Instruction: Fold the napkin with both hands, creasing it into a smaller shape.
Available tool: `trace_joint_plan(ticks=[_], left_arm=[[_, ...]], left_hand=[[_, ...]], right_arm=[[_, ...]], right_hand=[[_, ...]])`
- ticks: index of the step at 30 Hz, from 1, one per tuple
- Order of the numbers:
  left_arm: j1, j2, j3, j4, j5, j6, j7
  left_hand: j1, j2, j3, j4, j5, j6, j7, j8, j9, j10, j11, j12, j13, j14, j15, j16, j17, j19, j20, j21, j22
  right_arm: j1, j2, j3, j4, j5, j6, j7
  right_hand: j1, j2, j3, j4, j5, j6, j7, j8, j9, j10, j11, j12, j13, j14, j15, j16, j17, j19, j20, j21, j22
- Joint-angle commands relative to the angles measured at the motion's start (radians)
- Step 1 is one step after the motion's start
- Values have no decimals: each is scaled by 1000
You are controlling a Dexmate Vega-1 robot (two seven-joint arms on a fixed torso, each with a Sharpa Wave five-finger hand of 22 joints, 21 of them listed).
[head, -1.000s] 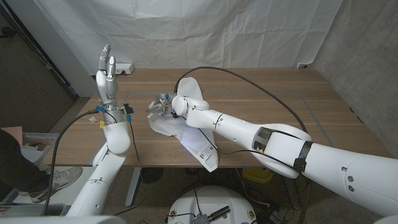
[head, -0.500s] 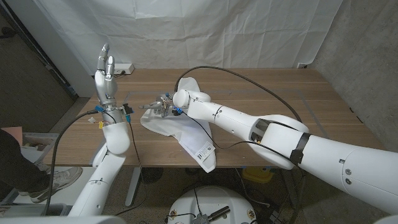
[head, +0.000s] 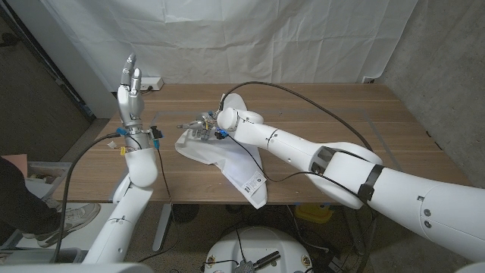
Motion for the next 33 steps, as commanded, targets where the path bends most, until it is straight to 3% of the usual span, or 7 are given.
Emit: trace_joint_plan(ticks=[1, 16, 22, 25, 27, 33], left_arm=[[-25, 15, 20, 24, -26, 28, -45], [-37, 32, 41, 23, -53, 72, -83], [-38, 39, 49, 18, -65, 76, -99], [-37, 44, 52, 12, -79, 90, -116], [-33, 47, 55, 2, -92, 102, -130], [-20, 61, 61, -35, -119, 155, -173]], left_hand=[[7, -2, 6, -4, 2, -5, 0, 0, 4, -3, 1, -2, 0, -1, 3, 4, 1, -2, -2, 1, 1], [5, 0, 6, -6, 1, -12, -4, 0, 3, -7, 0, -5, -6, -14, 4, 1, 1, 4, -2, 2, 1], [3, 3, 6, -5, 0, -15, -4, 0, 3, -9, 0, -6, -9, -16, 3, 2, 1, 14, 4, 5, 1], [2, 4, 6, -5, 0, -17, -5, -1, 3, -10, -2, -7, -10, -19, 2, 1, 1, 16, 4, 6, 1], [2, 4, 6, -5, 0, -19, -5, -1, 3, -13, -4, -8, -11, -21, 2, 1, 1, 17, 4, 6, 1], [0, 6, 5, -5, -1, -31, -8, -4, 2, -24, -3, -13, -15, -33, 4, -2, 0, 21, 4, 6, 1]], right_arm=[[-59, -72, 83, -128, 46, 5, -110], [-89, -133, 150, -197, 131, 22, -115], [-108, -165, 180, -203, 174, 82, -103], [-122, -179, 199, -229, 195, 75, -99], [-118, -185, 204, -266, 207, -10, -63], [-153, -213, 239, -305, 244, 34, -66]], right_hand=[[28, 5, 14, -20, -4, 20, 1, 8, 2, 18, 1, 10, -1, 18, 0, 0, -10, 6, 1, -7, 4], [53, 9, 49, -48, -22, 18, -9, -5, 4, 1, -1, -2, -5, -52, 17, -56, -53, -48, 24, -46, 1], [52, 10, 67, -57, -32, -19, -19, -19, 5, -46, -10, -27, -14, -122, 22, -105, -83, -91, 25, -81, -1], [49, 10, 74, -59, -34, -28, -24, -20, 5, -64, -12, -38, -18, -149, 28, -122, -95, -111, 26, -98, -2], [46, 10, 79, -61, -36, -38, -28, -22, 5, -81, -18, -47, -20, -171, 24, -134, -103, -123, 21, -109, -3], [41, 8, 96, -70, -39, -93, -41, -30, 5, -128, -16, -72, -30, -253, 23, -165, -134, -155, 16, -146, -4]])
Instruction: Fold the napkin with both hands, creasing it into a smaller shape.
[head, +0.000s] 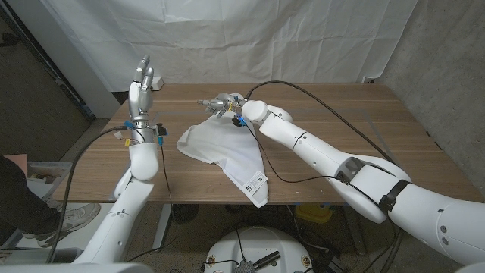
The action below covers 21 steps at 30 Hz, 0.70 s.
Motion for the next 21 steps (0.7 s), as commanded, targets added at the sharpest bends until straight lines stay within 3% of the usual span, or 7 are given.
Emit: trace_joint_plan(ticks=[1, 4, 9, 14, 17, 20, 21], left_arm=[[16, 24, 14, -48, -55, 74, -74], [18, 30, 17, -56, -69, 90, -93], [23, 39, 20, -70, -89, 110, -119], [34, 53, 21, -89, -117, 130, -153], [38, 57, 21, -96, -127, 136, -164], [41, 62, 21, -101, -134, 141, -175], [42, 63, 20, -104, -134, 144, -177]], left_hand=[[2, 3, 1, -1, -1, -8, -1, -5, 2, -12, 0, -5, -2, -8, 3, -2, 0, 6, 0, 6, 1], [1, 3, 0, -1, -2, -14, -2, -6, 2, -16, 3, -7, -3, -12, 3, -3, 0, 5, 1, 6, 1], [-3, 3, -2, 0, -3, -23, 4, -7, 2, -29, 2, -12, -6, -22, 3, -4, 0, 7, 2, 6, 1], [-5, 5, -3, 1, -3, -30, 7, -7, 1, -34, -4, -13, -9, -28, 4, -4, 0, 5, 0, 4, 1], [-5, 5, -3, 1, -4, -30, 8, -7, 1, -32, -2, -12, -10, -29, 6, -4, -1, 5, 0, 4, 1], [-6, 5, -3, 1, -4, -29, 8, -6, 1, -36, 2, -13, -11, -29, 6, -3, -1, 5, 0, 4, 1], [-6, 5, -3, 1, -4, -30, 10, -6, 1, -36, 1, -13, -12, -30, 6, -3, -1, 5, 1, 4, 1]], right_arm=[[-59, -57, 78, -97, 90, 2, 24], [-78, -82, 87, -154, 87, 2, 9], [-103, -96, 121, -181, 126, 25, 5], [-142, -110, 161, -183, 165, 137, -23], [-161, -119, 178, -201, 180, 156, -38], [-180, -129, 184, -270, 168, 58, -71], [-182, -129, 186, -261, 173, 79, -73]], right_hand=[[-5, -2, 12, -3, -1, -28, -7, -4, 3, -20, 1, -11, -2, -33, -2, -10, -13, -12, -6, -16, -1], [-8, -3, 14, -3, -2, -40, -10, -5, 3, -29, 1, -15, -4, -45, 1, -12, -19, -17, -7, -22, -1], [-15, -5, 19, -5, -3, -63, -15, -6, 2, -47, -5, -22, -9, -73, 0, -15, -32, -27, -10, -38, -1], [-17, -6, 20, -6, -3, -63, -13, -3, 2, -49, -4, -23, -10, -79, 0, -15, -36, -34, -13, -44, -1], [-19, -7, 21, -6, -4, -59, -11, 1, 2, -46, -4, -21, -11, -80, -1, -13, -40, -40, -20, -50, -2], [-20, -7, 23, -7, -4, -59, -9, 2, 2, -45, -6, -21, -12, -84, -1, -13, -43, -45, -25, -54, -2], [-21, -7, 23, -7, -4, -58, -9, 3, 2, -44, -7, -20, -13, -86, 0, -13, -44, -48, -27, -57, -2]])
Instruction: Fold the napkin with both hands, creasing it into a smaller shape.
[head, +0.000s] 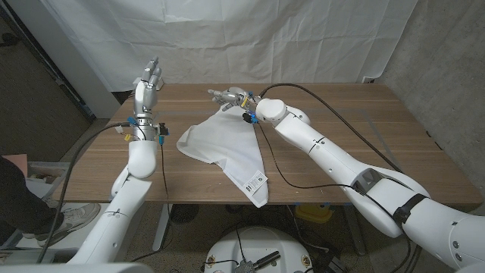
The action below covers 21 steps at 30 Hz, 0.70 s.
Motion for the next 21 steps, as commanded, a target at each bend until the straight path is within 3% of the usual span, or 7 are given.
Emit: trace_joint_plan(ticks=[1, 10, 21], left_arm=[[16, 22, 3, -30, -40, 35, -54], [19, 35, 2, -36, -62, 61, -84], [20, 50, -2, -25, -92, 78, -115]], left_hand=[[5, -6, -3, 1, -4, -2, 4, -1, 1, -7, 2, -1, 2, -6, 4, 2, -1, 5, 2, 4, 1], [4, -2, -2, 2, -4, -4, 4, 0, 0, -10, -1, -1, -1, -8, 4, 3, -1, 5, 1, 3, 0], [2, -3, -4, 2, -5, -6, 4, 1, 0, -12, 0, -1, -4, -11, 3, 3, -2, 4, -1, 1, 0]], right_arm=[[-71, -36, 66, -94, 60, 12, -49], [-112, -10, 130, -60, 148, 103, -55], [-151, -8, 189, -70, 200, 139, -68]], right_hand=[[-9, -1, 12, -1, -4, 3, 4, 5, 2, 0, -3, -1, 0, -12, 2, -3, -5, -21, -10, -14, 3], [-13, -2, 15, -2, -4, 7, 8, 8, 2, 4, -2, 1, -2, -17, 3, -1, -12, -31, -11, -25, 2], [-15, -2, 19, -5, -4, 10, 11, 11, 1, 8, -2, 2, -4, -17, 1, 3, -20, -36, -14, -34, 2]])
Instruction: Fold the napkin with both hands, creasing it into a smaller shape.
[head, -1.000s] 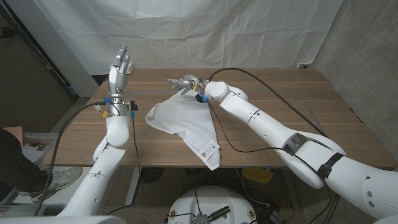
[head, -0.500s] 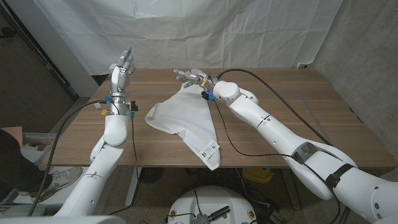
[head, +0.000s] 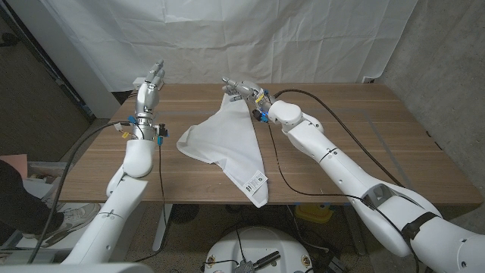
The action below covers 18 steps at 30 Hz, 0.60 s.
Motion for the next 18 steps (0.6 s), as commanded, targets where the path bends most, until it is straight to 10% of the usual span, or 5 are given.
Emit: trace_joint_plan(ticks=[1, 18], left_arm=[[4, 16, -4, 7, -30, 18, -34], [7, 49, -14, 33, -76, -11, -86]], left_hand=[[2, -2, -4, 1, 0, -2, 0, 1, 0, -1, 2, 0, 0, -5, -2, 4, 3, 4, -1, 1, 0], [-1, -4, -6, 1, -1, -7, 0, 1, 0, -6, 2, 0, -4, -8, -1, 5, 2, 0, -2, -2, 0]], right_arm=[[-49, 10, 69, -9, 72, 52, -15], [-94, 21, 117, -53, 96, 63, -63]], right_hand=[[-8, 2, 7, -1, -4, 6, 7, 6, 2, 9, -3, 2, 0, -5, -1, 4, -2, -6, 2, -6, 2], [-9, 0, 13, -6, -3, 7, 3, 8, 1, 19, -5, 5, -2, -3, -4, 8, -13, -4, -1, -15, 2]])
